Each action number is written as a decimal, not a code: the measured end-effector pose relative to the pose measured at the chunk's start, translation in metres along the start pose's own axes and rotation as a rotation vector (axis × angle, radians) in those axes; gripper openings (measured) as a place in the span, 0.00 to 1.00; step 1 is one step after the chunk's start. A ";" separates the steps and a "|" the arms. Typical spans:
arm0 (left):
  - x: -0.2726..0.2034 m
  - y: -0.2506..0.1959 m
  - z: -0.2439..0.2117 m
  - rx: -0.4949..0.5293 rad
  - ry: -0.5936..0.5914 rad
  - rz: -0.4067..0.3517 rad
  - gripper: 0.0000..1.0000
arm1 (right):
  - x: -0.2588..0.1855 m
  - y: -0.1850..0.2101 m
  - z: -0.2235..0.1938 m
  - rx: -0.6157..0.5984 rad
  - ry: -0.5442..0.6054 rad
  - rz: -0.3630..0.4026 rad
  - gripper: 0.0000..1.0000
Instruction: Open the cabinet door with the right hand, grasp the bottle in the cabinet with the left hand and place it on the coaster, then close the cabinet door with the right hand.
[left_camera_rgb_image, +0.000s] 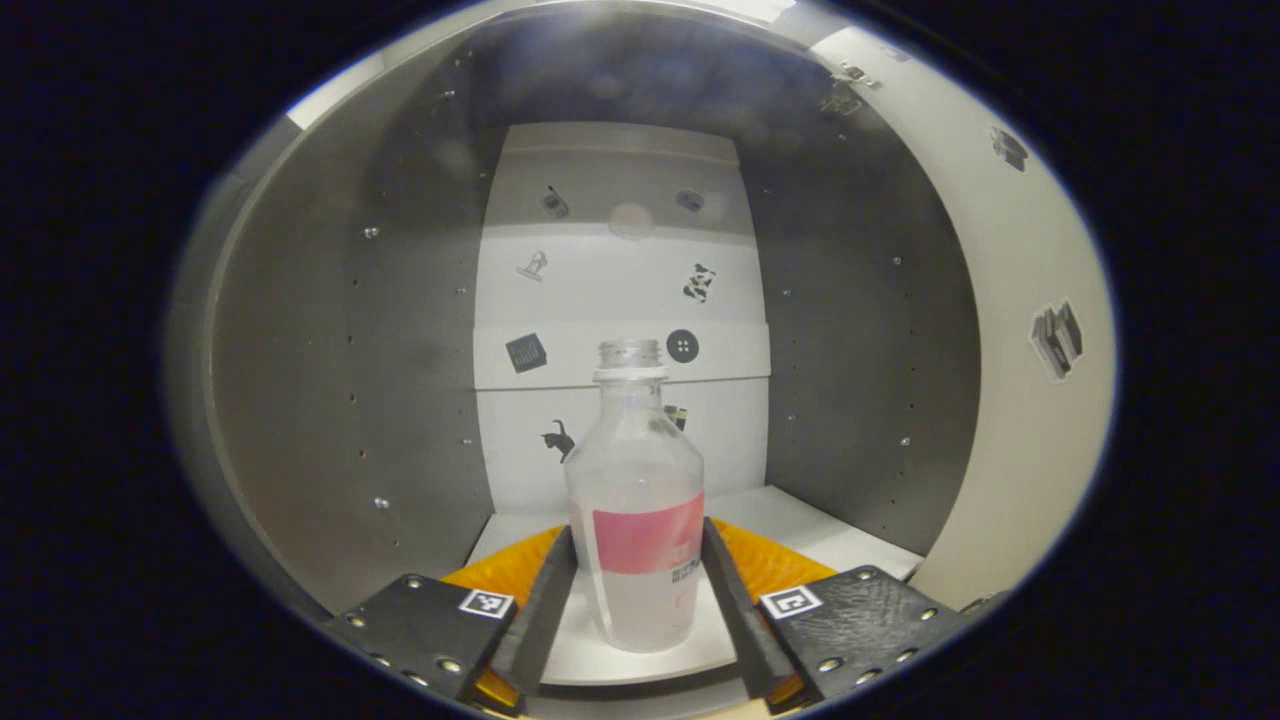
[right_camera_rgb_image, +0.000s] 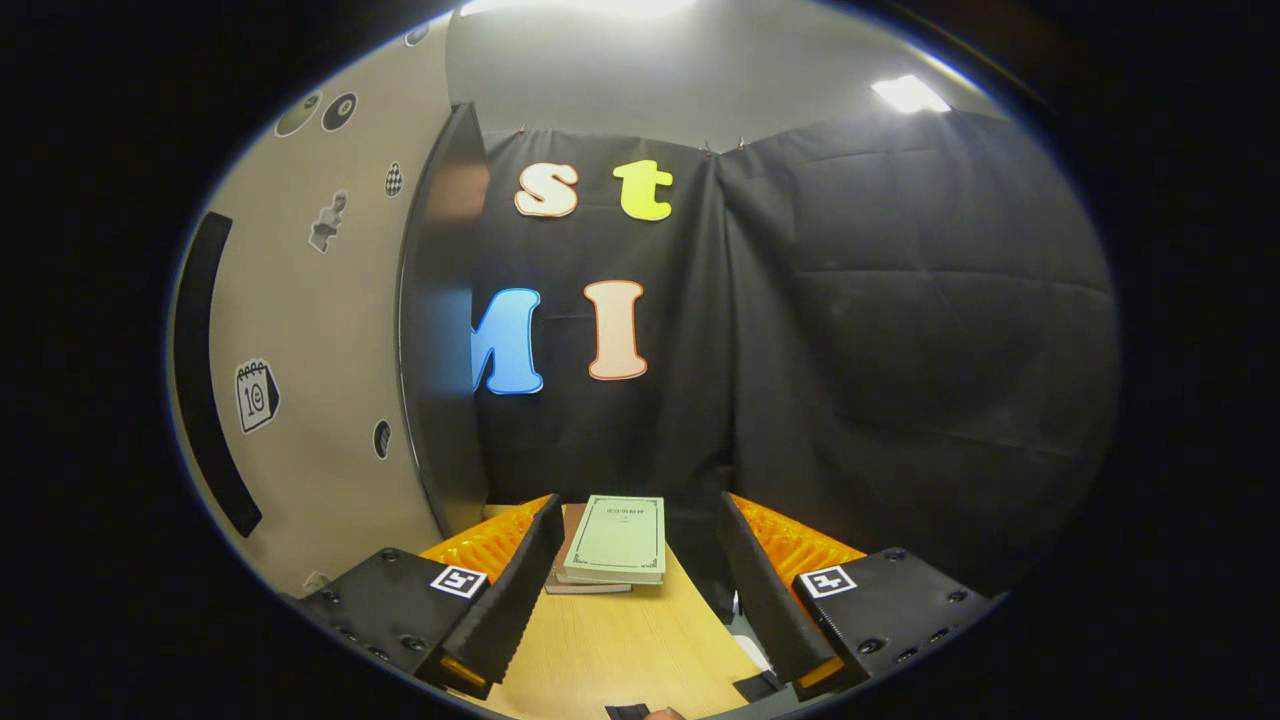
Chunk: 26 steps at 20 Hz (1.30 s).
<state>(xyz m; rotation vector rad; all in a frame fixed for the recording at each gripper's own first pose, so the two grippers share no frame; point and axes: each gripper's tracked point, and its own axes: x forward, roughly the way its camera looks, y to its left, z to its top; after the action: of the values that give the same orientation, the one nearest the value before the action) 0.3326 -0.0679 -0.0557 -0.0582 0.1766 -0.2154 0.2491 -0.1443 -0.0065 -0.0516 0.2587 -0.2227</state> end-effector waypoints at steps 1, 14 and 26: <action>-0.003 0.001 0.000 -0.006 0.000 -0.001 0.76 | 0.000 0.003 0.001 -0.006 -0.002 0.004 0.96; -0.123 0.050 0.030 0.002 -0.124 0.122 0.74 | 0.008 0.033 0.004 0.002 -0.034 0.150 0.96; -0.237 0.104 -0.019 -0.029 -0.107 0.317 0.72 | 0.009 0.043 -0.006 0.035 -0.019 0.268 0.95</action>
<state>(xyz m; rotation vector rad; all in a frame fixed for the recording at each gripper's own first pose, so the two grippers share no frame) 0.1228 0.0845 -0.0423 -0.0695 0.0801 0.1063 0.2648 -0.1044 -0.0182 0.0156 0.2401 0.0403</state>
